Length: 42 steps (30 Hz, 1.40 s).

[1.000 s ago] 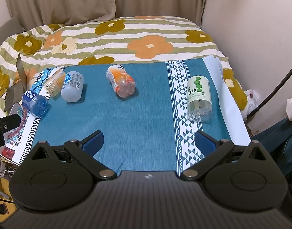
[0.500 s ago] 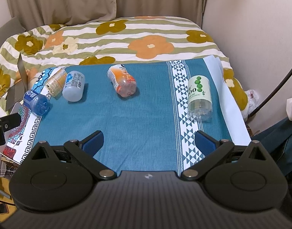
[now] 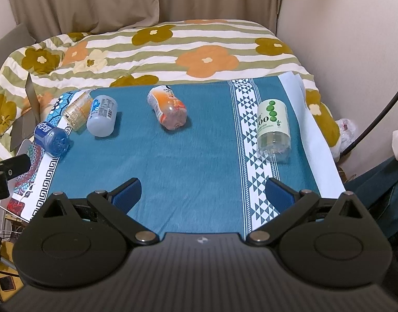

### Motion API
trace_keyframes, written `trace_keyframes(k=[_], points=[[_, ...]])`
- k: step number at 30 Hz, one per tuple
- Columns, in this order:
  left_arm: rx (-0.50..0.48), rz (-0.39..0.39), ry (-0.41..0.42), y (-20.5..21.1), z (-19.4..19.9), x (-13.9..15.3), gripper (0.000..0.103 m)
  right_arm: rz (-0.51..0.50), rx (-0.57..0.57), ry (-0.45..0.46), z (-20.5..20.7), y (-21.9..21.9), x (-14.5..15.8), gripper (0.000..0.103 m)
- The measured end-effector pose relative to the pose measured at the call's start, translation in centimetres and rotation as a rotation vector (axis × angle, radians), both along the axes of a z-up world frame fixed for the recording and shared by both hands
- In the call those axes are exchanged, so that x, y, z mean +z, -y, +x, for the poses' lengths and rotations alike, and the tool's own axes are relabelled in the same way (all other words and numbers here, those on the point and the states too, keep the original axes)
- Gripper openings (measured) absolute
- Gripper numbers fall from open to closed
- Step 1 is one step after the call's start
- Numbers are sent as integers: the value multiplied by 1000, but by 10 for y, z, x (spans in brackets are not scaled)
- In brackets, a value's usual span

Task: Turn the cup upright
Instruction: 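Move the left gripper down onto the lying blue cup and close on it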

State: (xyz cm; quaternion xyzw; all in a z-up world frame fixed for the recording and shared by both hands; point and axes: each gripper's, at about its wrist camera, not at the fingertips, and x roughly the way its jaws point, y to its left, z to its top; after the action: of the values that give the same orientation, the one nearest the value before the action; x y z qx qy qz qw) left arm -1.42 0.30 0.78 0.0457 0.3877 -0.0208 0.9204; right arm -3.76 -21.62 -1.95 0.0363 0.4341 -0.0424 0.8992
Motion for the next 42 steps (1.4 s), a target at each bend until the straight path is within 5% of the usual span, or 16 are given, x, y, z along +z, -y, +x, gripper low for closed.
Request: trace_keyframes(k=[12, 19, 31, 42], points=[[217, -64, -40, -8, 31, 9, 103, 46, 112, 4, 32, 22, 6, 103], [374, -168, -82, -40, 71, -3, 103, 36, 190, -82, 72, 18, -7, 103], [579, -348, -237, -114, 148, -64, 101, -4, 228, -130, 138, -21, -36, 103], [649, -475, -391, -148, 187, -114, 92, 21, 227, -221, 187, -55, -67, 103]])
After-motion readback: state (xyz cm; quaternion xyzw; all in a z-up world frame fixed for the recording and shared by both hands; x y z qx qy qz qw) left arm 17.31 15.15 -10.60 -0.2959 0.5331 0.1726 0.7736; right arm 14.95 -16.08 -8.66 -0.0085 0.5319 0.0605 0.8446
